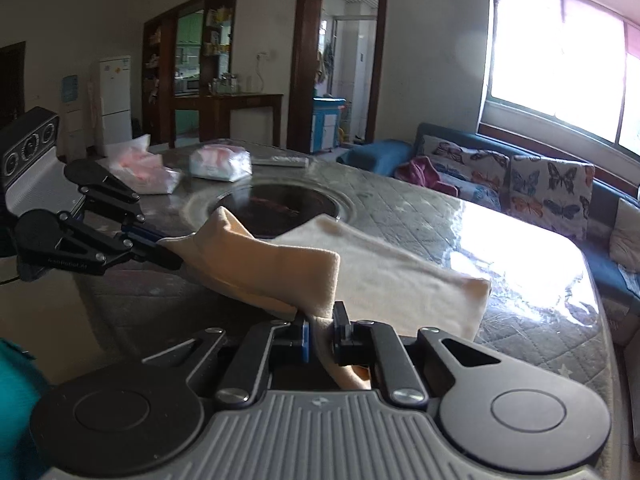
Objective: Fold clothes
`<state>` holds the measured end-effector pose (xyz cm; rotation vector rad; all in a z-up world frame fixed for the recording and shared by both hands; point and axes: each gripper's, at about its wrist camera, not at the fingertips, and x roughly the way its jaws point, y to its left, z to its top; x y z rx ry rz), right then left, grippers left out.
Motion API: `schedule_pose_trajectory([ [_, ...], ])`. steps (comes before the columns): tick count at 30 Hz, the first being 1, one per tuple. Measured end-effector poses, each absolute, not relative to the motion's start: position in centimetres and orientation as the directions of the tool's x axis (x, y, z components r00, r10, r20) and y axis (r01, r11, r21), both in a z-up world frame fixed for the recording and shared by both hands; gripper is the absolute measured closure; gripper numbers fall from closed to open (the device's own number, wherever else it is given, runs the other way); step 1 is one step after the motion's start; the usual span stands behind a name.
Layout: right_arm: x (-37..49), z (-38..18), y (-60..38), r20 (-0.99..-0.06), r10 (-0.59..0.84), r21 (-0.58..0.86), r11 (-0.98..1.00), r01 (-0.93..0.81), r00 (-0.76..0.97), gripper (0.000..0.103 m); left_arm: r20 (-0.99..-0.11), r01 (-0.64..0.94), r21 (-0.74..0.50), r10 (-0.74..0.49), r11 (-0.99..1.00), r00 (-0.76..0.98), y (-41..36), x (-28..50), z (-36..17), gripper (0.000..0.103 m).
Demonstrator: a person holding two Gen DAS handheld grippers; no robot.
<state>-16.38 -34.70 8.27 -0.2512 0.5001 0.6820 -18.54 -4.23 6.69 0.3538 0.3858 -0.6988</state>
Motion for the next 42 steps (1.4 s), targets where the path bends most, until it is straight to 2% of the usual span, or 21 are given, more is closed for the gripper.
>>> schedule_pose_trajectory([
  [4,-18.7,9.8,-35.0,-0.529,0.554,-0.050,0.736,-0.675,0.643,0.094,-0.454,0.687,0.167,-0.563,0.708,0.690,-4.0,-20.2,7.4,0.096],
  [9,-18.1,9.9,-34.6,-0.550,0.547,-0.047,0.734,-0.677,0.631,0.094,-0.457,0.678,0.141,-0.560,0.721,0.691,-4.2,-18.3,7.6,0.096],
  [14,-14.4,10.8,-34.6,-0.557,0.540,-0.036,0.744,-0.667,0.632,0.094,-0.461,0.668,0.086,-0.564,0.740,0.685,-3.8,-13.7,8.5,0.096],
  [21,-5.6,10.9,-34.2,-0.591,0.499,-0.040,0.766,-0.641,0.634,0.094,-0.537,0.613,0.093,-0.479,0.784,0.694,-5.3,-4.4,7.4,0.096],
  [25,-0.1,8.1,-33.0,-0.629,0.455,-0.031,0.796,-0.605,0.630,0.094,-0.580,0.559,0.122,-0.399,0.820,0.711,-6.6,0.4,4.6,0.096],
  [30,3.8,2.5,-32.4,-0.672,0.405,0.036,0.854,-0.519,0.620,0.092,-0.638,0.466,0.096,-0.305,0.880,0.707,-6.7,3.7,1.2,0.096],
  [35,3.6,1.2,-34.2,-0.636,0.403,0.080,0.883,-0.463,0.658,0.078,-0.621,0.444,0.042,-0.325,0.895,0.714,-5.4,3.5,2.3,0.094],
  [37,3.0,1.6,-35.2,-0.622,0.397,0.074,0.888,-0.453,0.675,0.078,-0.600,0.446,-0.005,-0.359,0.895,0.715,-4.7,2.8,3.2,0.093],
  [40,2.5,2.3,-35.9,-0.615,0.398,0.072,0.888,-0.454,0.681,0.078,-0.588,0.452,-0.070,-0.403,0.889,0.702,-4.5,2.0,4.0,0.087],
  [42,2.2,2.7,-35.9,-0.612,0.403,0.065,0.883,-0.464,0.681,0.078,-0.596,0.460,-0.066,-0.405,0.885,0.693,-4.8,1.7,3.8,0.084],
])
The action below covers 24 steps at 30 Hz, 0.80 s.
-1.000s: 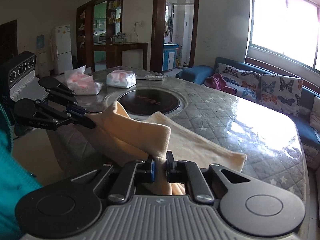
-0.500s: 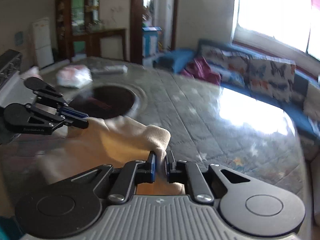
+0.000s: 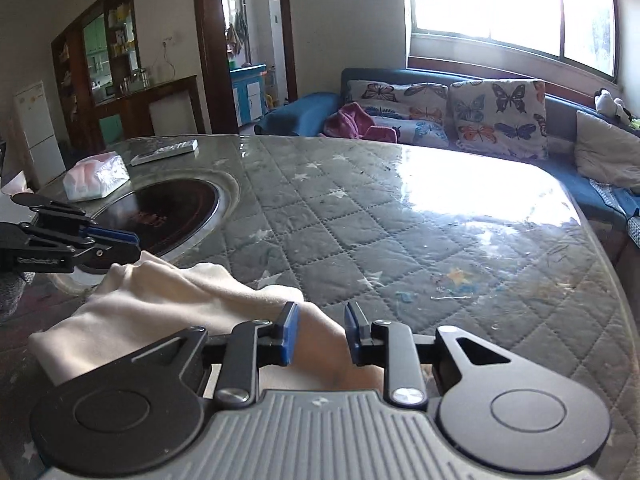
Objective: Fold clothes
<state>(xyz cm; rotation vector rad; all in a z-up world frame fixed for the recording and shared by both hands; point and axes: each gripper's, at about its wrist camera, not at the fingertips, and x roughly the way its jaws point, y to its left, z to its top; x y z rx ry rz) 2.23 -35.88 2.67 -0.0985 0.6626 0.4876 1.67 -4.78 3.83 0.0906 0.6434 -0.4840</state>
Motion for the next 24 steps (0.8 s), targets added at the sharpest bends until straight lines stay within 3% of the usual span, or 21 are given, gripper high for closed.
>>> schedule_pose_trajectory([
  [2,2.1,3.1,-35.2,-0.608,0.414,0.061,0.875,-0.480,0.677,0.078,-0.599,0.472,-0.050,-0.404,0.880,0.691,-5.2,1.5,3.6,0.072],
  [4,2.3,3.0,-34.3,-0.611,0.435,0.074,0.863,-0.499,0.662,0.078,-0.599,0.487,-0.027,-0.404,0.873,0.691,-5.8,1.5,3.2,0.070],
  [7,2.5,2.6,-33.1,-0.614,0.456,0.081,0.848,-0.524,0.644,0.078,-0.606,0.528,0.013,-0.413,0.849,0.680,-6.9,1.7,2.8,0.070],
  [9,2.6,2.3,-32.4,-0.616,0.464,0.082,0.841,-0.534,0.637,0.078,-0.617,0.546,0.030,-0.414,0.837,0.669,-7.4,2.0,2.4,0.081],
  [10,2.5,2.2,-32.2,-0.614,0.465,0.080,0.841,-0.536,0.638,0.078,-0.623,0.551,0.029,-0.416,0.834,0.663,-7.5,2.1,2.3,0.095],
  [11,2.4,2.1,-32.0,-0.612,0.464,0.076,0.841,-0.536,0.641,0.078,-0.625,0.552,0.038,-0.411,0.833,0.664,-7.7,2.2,2.4,0.096],
  [15,2.5,2.2,-31.7,-0.597,0.470,0.079,0.841,-0.536,0.650,0.075,-0.575,0.551,0.155,-0.379,0.820,0.725,-8.8,1.6,3.4,0.097],
  [19,3.2,1.2,-31.4,-0.614,0.444,0.074,0.855,-0.513,0.652,0.074,-0.638,0.535,0.161,-0.326,0.829,0.698,-9.4,2.9,1.9,0.092],
  [22,3.4,0.9,-31.7,-0.610,0.449,0.095,0.860,-0.502,0.653,0.074,-0.630,0.497,0.115,-0.323,0.860,0.706,-8.6,3.3,1.9,0.083],
  [24,3.2,1.2,-32.0,-0.596,0.448,0.105,0.866,-0.489,0.666,0.074,-0.612,0.464,0.089,-0.319,0.882,0.724,-8.3,3.3,2.8,0.083],
])
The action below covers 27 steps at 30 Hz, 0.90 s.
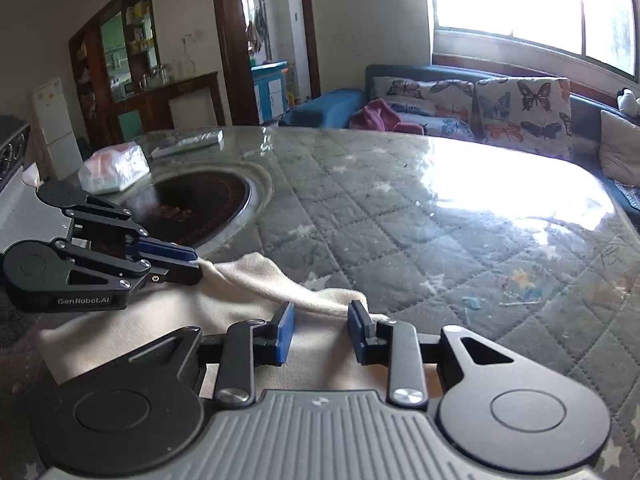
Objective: Fold clothes
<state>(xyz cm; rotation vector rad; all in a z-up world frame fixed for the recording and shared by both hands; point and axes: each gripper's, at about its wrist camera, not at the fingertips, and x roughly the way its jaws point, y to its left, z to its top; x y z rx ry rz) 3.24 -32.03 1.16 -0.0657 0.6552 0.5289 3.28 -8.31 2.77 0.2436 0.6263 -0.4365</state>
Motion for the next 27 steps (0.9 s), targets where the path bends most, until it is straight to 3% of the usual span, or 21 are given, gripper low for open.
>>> schedule_pose_trajectory([
  [5,3.5,1.1,-32.2,-0.606,0.416,0.095,0.884,-0.457,0.678,0.075,-0.567,0.492,-0.085,-0.448,0.866,0.691,-9.3,3.0,5.4,0.085],
  [8,4.1,0.4,-31.9,-0.621,0.392,0.076,0.892,-0.446,0.678,0.075,-0.604,0.500,-0.143,-0.475,0.854,0.639,-11.2,3.9,4.6,0.086],
  [12,2.9,1.6,-32.8,-0.595,0.383,0.059,0.898,-0.437,0.707,0.075,-0.649,0.471,-0.136,-0.437,0.872,0.623,-12.4,4.5,2.7,0.086],
  [21,-0.2,0.3,-37.3,-0.618,0.309,0.064,0.936,-0.345,0.723,0.075,-0.647,0.461,-0.129,-0.427,0.878,0.632,-12.5,4.5,2.5,0.084],
  [27,-0.9,1.0,-38.9,-0.582,0.315,0.092,0.942,-0.324,0.750,0.074,-0.644,0.461,-0.116,-0.420,0.880,0.639,-12.8,4.4,2.5,0.084],
])
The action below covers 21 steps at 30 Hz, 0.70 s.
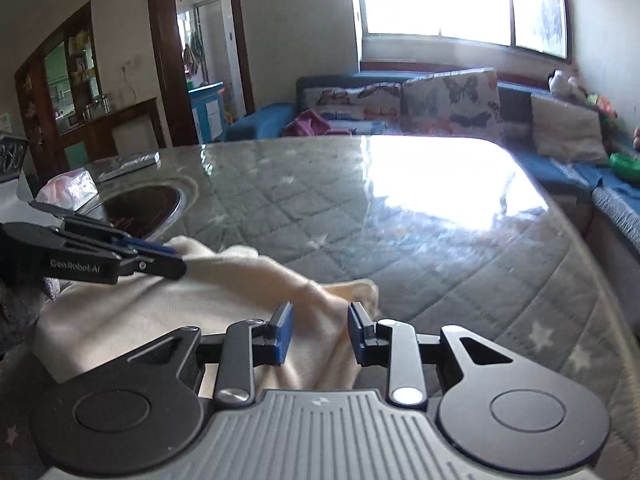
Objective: Fold clothes
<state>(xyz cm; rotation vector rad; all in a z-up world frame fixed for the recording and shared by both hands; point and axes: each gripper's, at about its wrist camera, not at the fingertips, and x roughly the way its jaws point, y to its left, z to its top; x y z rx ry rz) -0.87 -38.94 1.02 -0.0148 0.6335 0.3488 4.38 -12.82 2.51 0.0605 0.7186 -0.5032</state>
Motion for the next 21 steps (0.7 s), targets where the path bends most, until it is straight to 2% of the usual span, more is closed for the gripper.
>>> schedule_pose_trajectory([
  [4,-2.6,1.9,-38.9,-0.575,0.304,0.042,0.938,-0.343,0.760,0.074,-0.626,0.466,-0.092,-0.415,0.880,0.660,-12.8,3.3,3.1,0.079],
  [13,-7.4,2.2,-36.4,-0.548,0.265,-0.125,0.912,-0.390,0.794,0.074,-0.575,0.519,-0.121,-0.486,0.846,0.658,-11.7,-3.8,4.4,0.079],
  [16,-7.7,0.7,-35.9,-0.569,0.231,-0.148,0.915,-0.374,0.790,0.074,-0.584,0.506,-0.112,-0.469,0.855,0.662,-11.0,-5.6,3.7,0.079],
  [21,-8.6,-0.4,-35.4,-0.534,0.207,-0.189,0.916,-0.354,0.820,0.072,-0.586,0.458,-0.076,-0.411,0.886,0.698,-9.7,-6.8,2.6,0.080],
])
